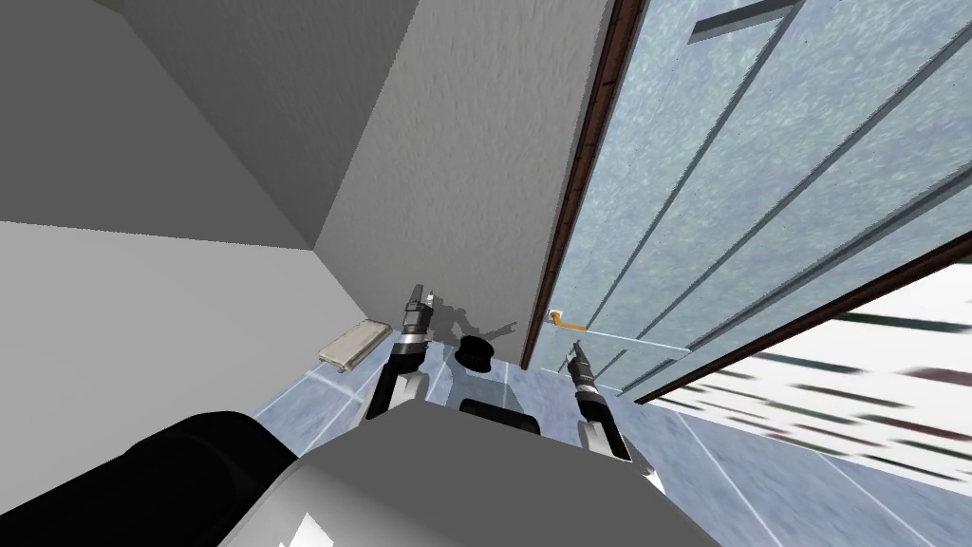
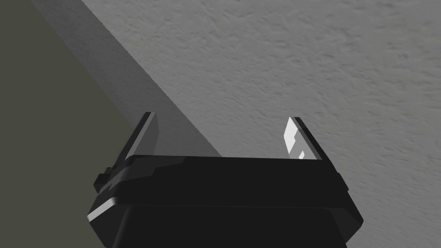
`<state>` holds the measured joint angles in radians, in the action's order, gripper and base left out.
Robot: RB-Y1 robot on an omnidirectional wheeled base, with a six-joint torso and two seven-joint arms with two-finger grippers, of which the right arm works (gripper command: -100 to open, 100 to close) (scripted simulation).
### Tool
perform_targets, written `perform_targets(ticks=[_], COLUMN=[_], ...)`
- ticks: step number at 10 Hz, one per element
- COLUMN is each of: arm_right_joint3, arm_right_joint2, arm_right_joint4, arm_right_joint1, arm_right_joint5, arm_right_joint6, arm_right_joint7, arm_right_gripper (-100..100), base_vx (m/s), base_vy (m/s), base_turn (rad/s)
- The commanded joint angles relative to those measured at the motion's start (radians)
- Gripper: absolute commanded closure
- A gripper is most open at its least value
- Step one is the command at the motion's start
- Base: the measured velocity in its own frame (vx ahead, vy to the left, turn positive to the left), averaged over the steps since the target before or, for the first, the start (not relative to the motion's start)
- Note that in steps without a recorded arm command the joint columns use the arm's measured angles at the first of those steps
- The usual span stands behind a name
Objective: Pull the door open
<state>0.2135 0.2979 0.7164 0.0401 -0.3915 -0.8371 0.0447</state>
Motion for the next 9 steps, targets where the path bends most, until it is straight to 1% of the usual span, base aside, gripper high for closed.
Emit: perform_targets(ticks=[1,2,3,5,6,7,8,9], arm_right_joint3=[0.0,-0.008,-0.01,-0.024,-0.024,-0.035,-0.035,-0.044], arm_right_joint2=[0.0,0.013,0.017,0.038,0.038,0.055,0.055,0.069], arm_right_joint4=[0.0,-0.013,-0.017,-0.035,-0.035,-0.049,-0.049,-0.061], arm_right_joint1=[0.0,-0.005,-0.008,-0.019,-0.019,-0.028,-0.028,-0.036], arm_right_joint5=[0.0,-0.006,-0.008,-0.018,-0.018,-0.026,-0.026,-0.032], arm_right_joint6=[0.0,-0.011,-0.015,-0.034,-0.034,-0.048,-0.048,-0.061], arm_right_joint7=[0.0,0.013,0.017,0.039,0.039,0.056,0.056,0.071], arm_right_gripper=[-100,-100,-100,-100,-100,-100,-100,-100], base_vx=[0.01,0.129,0.183,0.192,0.142,0.148,0.122,0.136], base_vy=[-0.061,0.032,0.057,0.06,0.01,-0.028,-0.015,-0.016], base_turn=[0.019,0.116,0.127,0.132,0.058,0.151,0.087,0.132])
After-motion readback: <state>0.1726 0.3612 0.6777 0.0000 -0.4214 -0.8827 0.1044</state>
